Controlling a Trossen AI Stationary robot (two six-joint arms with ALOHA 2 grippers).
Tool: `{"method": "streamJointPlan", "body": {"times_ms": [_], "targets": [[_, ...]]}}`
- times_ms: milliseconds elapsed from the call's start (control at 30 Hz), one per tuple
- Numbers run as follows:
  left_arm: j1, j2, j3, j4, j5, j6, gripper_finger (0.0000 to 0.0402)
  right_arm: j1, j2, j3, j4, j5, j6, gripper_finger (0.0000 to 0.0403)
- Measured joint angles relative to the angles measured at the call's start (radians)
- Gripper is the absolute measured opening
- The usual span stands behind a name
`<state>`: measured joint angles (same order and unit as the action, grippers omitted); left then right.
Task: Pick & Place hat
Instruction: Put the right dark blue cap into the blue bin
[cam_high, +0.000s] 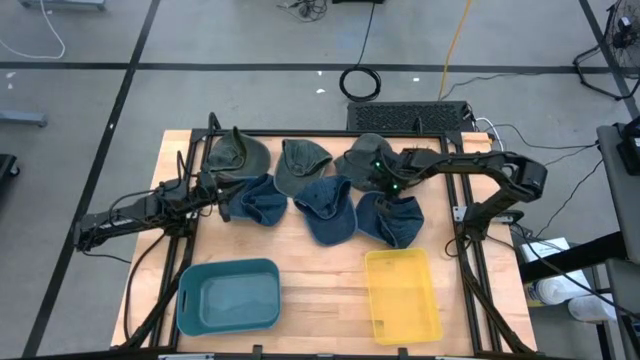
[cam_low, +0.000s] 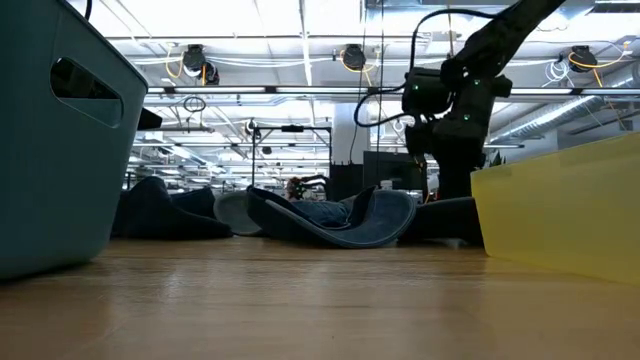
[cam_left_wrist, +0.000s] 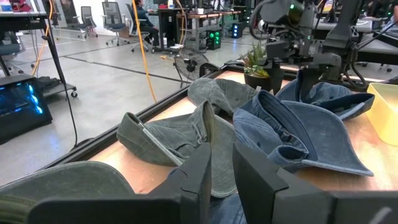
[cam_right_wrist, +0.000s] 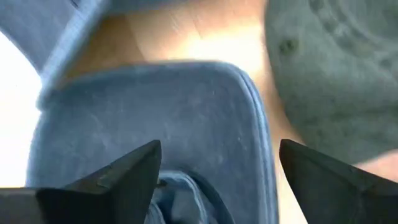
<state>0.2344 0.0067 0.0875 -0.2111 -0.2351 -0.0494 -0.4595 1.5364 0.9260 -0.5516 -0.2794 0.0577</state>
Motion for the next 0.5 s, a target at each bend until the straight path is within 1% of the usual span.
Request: {"method": "streamJointPlan", "body": {"times_ms": [67, 167, 500], "targets": [[0.000, 0.000, 0.000, 0.000, 0.000, 0.000, 0.0074, 0.001, 0.000, 0.001, 0.016, -0.013, 0.008, 0.0310], [0.000, 0.000, 0.000, 0.000, 0.000, 0.000, 0.0074, 0.001, 0.001, 0.001, 0.002, -0.013, 0.009, 0.0284], [0.000, 0.000, 0.000, 0.000, 0.000, 0.000, 0.0074, 0.001, 0.000, 0.001, -0.015, -0.013, 0.009, 0.0150]]}}
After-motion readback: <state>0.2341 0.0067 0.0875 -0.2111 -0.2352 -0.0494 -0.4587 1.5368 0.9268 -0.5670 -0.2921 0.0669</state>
